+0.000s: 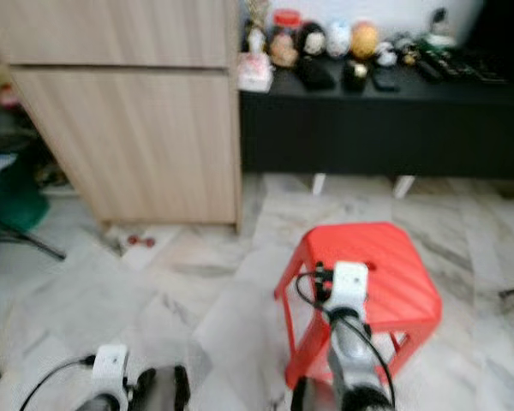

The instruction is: Hang keys on a hook

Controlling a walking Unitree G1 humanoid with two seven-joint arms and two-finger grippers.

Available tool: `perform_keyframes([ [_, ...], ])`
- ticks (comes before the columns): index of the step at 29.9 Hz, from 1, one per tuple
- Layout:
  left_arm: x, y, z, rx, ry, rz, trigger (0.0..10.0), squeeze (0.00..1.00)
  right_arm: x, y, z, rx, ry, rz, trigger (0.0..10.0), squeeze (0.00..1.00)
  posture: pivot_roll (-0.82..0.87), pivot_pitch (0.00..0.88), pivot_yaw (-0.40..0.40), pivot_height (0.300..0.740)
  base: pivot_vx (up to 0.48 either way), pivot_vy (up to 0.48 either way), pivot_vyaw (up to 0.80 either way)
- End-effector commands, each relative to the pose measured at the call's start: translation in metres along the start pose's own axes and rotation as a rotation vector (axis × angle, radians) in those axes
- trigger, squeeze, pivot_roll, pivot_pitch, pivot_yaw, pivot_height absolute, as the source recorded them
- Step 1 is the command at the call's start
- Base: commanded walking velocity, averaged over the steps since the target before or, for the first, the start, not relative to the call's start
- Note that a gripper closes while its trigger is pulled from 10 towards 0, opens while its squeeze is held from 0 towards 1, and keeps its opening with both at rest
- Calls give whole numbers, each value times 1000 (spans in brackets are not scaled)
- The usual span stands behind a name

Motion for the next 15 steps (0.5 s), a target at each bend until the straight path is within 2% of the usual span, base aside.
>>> perform_keyframes([
  [1,-8,-20,-34,-7,114,-53,10000,0,-1,-8,-3,-1,13,-12,10000,0,85,57,-111,597,0,0,800],
  [5,-8,-20,-33,-9,111,-51,10000,0,-1,-3,-3,-1,16,18,10000,0,84,58,-112,597,0,0,516],
  [13,-8,-20,-33,-6,112,-48,10000,0,-1,-11,-4,15,27,-28,10000,0,84,59,-113,597,0,0,0],
  [15,-8,-20,-34,-7,114,-48,10000,0,-1,-18,-5,22,34,-62,10000,0,83,61,-113,597,0,0,0],
])
Point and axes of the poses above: a point about 5 cm out from each wrist's last joint towards the gripper, its own x axis pointing out of the wrist towards the gripper, its own z axis along the axis of the wrist's last joint, y = z × x, the point moved 6 cm from there along x, pointing out of the wrist towards the gripper, and after that the axes turned 8 degrees about x, right-handed, at the moved point
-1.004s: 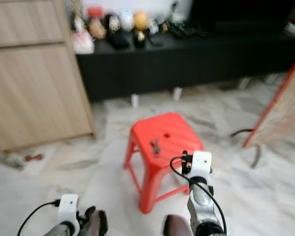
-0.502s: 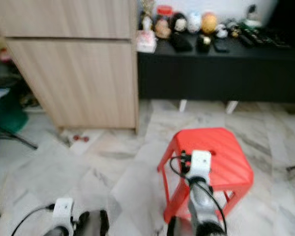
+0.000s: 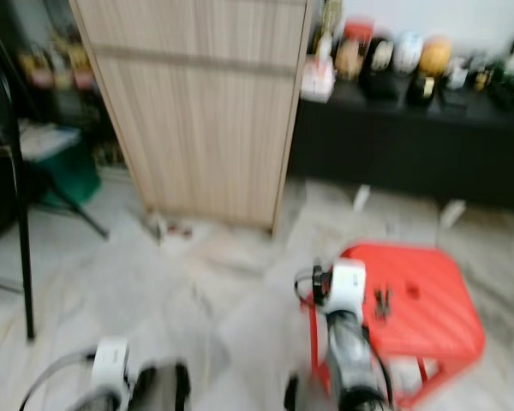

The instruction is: Hang keys on a hook

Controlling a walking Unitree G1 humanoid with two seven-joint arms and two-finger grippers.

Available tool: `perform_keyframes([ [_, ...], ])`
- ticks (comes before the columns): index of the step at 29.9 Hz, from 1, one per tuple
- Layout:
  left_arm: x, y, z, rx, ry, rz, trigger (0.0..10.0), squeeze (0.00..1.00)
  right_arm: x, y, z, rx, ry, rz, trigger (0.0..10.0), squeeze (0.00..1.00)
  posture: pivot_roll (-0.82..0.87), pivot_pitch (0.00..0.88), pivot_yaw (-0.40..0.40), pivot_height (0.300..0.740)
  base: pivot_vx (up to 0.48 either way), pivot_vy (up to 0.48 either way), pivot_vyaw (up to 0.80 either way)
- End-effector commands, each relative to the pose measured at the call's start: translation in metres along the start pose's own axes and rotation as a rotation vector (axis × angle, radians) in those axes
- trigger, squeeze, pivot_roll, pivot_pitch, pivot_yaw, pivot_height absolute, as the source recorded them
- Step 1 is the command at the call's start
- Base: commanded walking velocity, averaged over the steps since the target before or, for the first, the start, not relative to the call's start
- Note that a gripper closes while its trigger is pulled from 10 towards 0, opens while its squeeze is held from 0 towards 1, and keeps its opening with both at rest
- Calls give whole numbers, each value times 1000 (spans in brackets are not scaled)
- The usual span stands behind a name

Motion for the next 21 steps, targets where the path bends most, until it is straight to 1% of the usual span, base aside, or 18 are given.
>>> perform_keyframes([
  [1,-9,-23,-37,-9,125,-66,10000,0,-1,-15,-4,15,25,-58,10000,0,83,61,-113,597,0,0,0],
  [2,-9,-22,-37,-11,125,-64,10000,0,-1,-19,-4,21,26,-75,10000,0,83,61,-113,597,0,0,0],
  [8,-10,-22,-38,-11,130,-63,10000,0,0,-21,-4,26,31,-84,10000,0,83,61,-113,597,279,0,0],
  [12,-10,-22,-38,-14,131,-63,10000,0,0,-18,-4,26,33,-67,10000,0,80,60,-113,597,289,0,0],
  [15,-10,-21,-39,-16,132,-62,10000,0,0,-12,-4,8,26,-42,10000,0,83,59,-114,597,291,0,0],
  [21,-10,-21,-38,-15,131,-60,10000,0,-1,-11,-5,10,34,-37,10000,0,81,59,-113,597,294,0,0],
])
Point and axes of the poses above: a point about 5 cm out from each wrist's last joint towards the gripper, its own x axis pointing out of the wrist towards the gripper, its own z axis along the axis of the wrist's last joint, y = z × x, the point moved 6 cm from there along x, pointing out of the wrist towards the gripper, and after that the axes turned 8 degrees about x, right-handed, at the moved point
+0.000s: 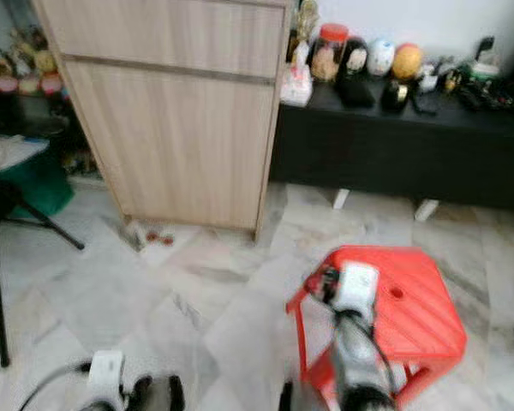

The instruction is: Hang keys on a hook

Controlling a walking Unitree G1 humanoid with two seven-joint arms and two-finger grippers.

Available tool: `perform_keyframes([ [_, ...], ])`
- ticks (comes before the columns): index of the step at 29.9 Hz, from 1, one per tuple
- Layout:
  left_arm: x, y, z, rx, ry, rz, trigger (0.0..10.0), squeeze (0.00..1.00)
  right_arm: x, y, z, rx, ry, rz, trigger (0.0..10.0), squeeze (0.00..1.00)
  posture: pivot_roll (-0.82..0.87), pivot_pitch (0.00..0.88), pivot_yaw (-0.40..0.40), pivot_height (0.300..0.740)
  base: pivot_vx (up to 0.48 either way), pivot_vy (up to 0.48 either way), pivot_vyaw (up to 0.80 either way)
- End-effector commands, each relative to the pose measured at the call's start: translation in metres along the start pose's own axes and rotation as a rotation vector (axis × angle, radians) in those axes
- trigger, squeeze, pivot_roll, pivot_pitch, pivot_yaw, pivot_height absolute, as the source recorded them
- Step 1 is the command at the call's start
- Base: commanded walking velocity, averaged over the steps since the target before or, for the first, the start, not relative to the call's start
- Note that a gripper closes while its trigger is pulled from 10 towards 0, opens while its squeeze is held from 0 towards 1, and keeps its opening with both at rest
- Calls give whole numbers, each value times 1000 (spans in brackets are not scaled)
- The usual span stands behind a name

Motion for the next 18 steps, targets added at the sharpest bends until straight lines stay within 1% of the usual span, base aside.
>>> perform_keyframes([
  [1,-4,-25,-23,-6,79,-69,10000,0,0,-17,1,-13,4,-35,10000,0,80,59,-112,597,0,0,0],
  [7,-4,-25,-22,-4,75,-68,10000,0,-1,-17,1,-10,2,-28,10000,0,80,59,-112,597,0,0,0],
  [13,-4,-25,-22,-1,75,-68,10000,0,-2,-22,0,0,4,-55,10000,0,78,61,-111,597,0,0,0],
  [14,-4,-25,-22,0,75,-68,10000,0,-4,-28,-1,6,2,-90,10000,0,78,61,-111,597,0,0,0],
  [17,-4,-25,-22,-1,76,-68,10000,0,-12,-53,-4,62,-6,-224,10000,0,79,63,-113,597,0,0,0],
  [18,-4,-25,-22,0,76,-68,10000,0,-13,-57,-6,69,-2,-244,10000,0,79,63,-113,597,0,0,0],
])
Point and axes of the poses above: a point about 5 cm out from each wrist's last joint towards the gripper, its own x axis pointing out of the wrist towards the gripper, its own z axis along the axis of the wrist's last joint, y = z × x, the point moved 6 cm from there along x, pointing out of the wrist towards the gripper, and after that the axes turned 8 degrees about x, right-handed, at the moved point
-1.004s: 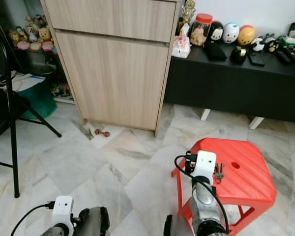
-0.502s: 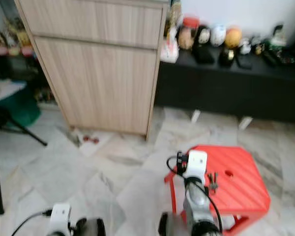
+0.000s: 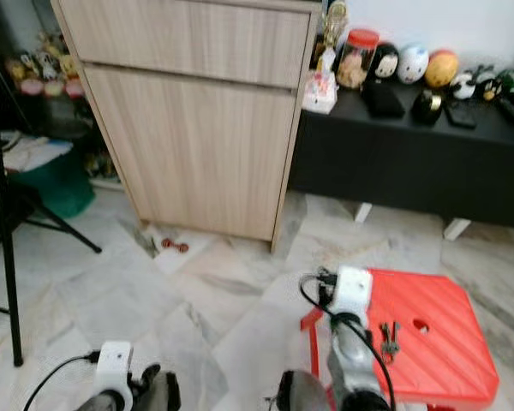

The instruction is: Hang keys on a hook

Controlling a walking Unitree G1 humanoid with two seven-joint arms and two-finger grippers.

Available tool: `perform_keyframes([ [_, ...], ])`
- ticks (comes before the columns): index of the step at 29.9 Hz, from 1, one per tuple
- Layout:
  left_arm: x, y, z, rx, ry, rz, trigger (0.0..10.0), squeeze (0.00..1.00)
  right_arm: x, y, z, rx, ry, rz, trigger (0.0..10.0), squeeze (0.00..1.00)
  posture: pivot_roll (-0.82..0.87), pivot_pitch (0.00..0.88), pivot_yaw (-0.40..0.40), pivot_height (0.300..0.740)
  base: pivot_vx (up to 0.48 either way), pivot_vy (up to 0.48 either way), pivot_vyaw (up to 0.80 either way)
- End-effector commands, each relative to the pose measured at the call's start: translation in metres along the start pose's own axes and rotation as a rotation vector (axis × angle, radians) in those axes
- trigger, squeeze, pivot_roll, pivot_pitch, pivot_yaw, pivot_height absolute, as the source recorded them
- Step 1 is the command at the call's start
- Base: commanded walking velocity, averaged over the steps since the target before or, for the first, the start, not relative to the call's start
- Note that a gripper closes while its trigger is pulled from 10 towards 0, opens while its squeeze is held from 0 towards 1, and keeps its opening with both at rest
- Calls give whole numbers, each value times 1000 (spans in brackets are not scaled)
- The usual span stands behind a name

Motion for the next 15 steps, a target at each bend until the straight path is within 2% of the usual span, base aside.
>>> perform_keyframes([
  [1,-9,-17,-35,-6,116,-50,10000,0,1,-14,3,22,-4,-62,10000,0,79,63,-113,597,0,0,0],
  [3,-9,-17,-35,-5,116,-50,10000,0,-3,-36,-3,27,23,-155,10000,0,77,68,-111,597,0,0,0],
  [6,-9,-17,-35,-4,116,-51,10000,0,-6,-54,-9,22,54,-219,10000,0,75,68,-111,597,0,0,0],
  [8,-9,-17,-35,-3,117,-52,10000,0,-7,-58,-10,31,58,-225,10000,0,75,68,-111,597,0,0,0],
  [12,-9,-18,-35,1,118,-55,10000,0,-8,-50,-15,-25,87,-153,10000,0,78,68,-113,597,0,0,0],
  [15,-9,-17,-36,3,119,-53,10000,0,-11,-60,-16,-11,91,-213,10000,0,78,68,-112,597,0,0,0],
])
Point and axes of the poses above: a point about 5 cm out from each wrist's last joint towards the gripper, its own x axis pointing out of the wrist towards the gripper, its own z axis along the axis of the wrist's last joint, y = z × x, the point moved 6 cm from there along x, pointing out of the wrist towards the gripper, and after that the axes turned 8 degrees about x, right-handed, at the moved point
